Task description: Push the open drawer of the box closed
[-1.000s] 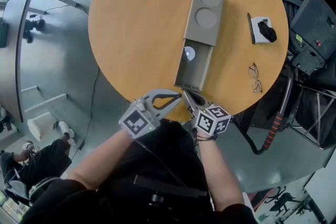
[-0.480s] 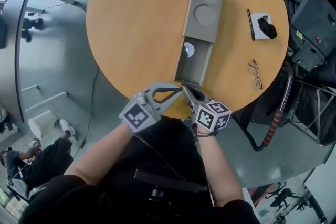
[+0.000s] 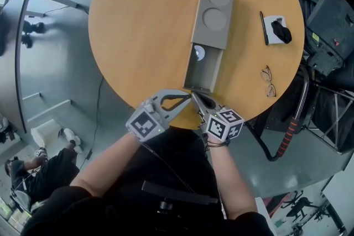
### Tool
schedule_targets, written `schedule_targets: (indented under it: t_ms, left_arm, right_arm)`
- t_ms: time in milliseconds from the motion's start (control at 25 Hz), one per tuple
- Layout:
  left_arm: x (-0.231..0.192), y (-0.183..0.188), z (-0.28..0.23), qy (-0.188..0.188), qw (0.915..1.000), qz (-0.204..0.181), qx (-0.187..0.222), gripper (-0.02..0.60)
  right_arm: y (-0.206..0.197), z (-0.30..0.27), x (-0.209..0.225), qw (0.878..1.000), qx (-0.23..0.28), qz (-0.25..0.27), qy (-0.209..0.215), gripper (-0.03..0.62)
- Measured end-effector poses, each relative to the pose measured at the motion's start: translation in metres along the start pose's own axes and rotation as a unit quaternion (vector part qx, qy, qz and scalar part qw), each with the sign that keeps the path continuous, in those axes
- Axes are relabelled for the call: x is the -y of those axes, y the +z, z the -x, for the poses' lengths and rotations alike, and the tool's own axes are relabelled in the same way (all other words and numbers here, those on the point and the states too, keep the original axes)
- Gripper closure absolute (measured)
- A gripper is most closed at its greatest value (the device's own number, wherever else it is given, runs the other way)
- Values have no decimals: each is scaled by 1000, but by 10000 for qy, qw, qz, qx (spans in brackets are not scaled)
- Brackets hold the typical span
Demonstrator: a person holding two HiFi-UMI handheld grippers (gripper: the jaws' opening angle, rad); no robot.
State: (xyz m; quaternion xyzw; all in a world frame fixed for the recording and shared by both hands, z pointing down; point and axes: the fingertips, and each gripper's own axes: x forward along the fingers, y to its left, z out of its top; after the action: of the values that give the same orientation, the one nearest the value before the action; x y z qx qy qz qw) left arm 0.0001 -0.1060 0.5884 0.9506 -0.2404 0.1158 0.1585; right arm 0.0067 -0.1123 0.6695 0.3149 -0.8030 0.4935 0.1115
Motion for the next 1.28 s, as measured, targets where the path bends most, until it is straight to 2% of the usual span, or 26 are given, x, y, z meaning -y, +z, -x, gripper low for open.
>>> schedule_targets:
  t_ms: [1280]
  left_arm:
    - [-67,-6,-35,-8,9997,207,-137,551]
  right_arm:
    - [76,-29,24,9988,431,129,-192,589]
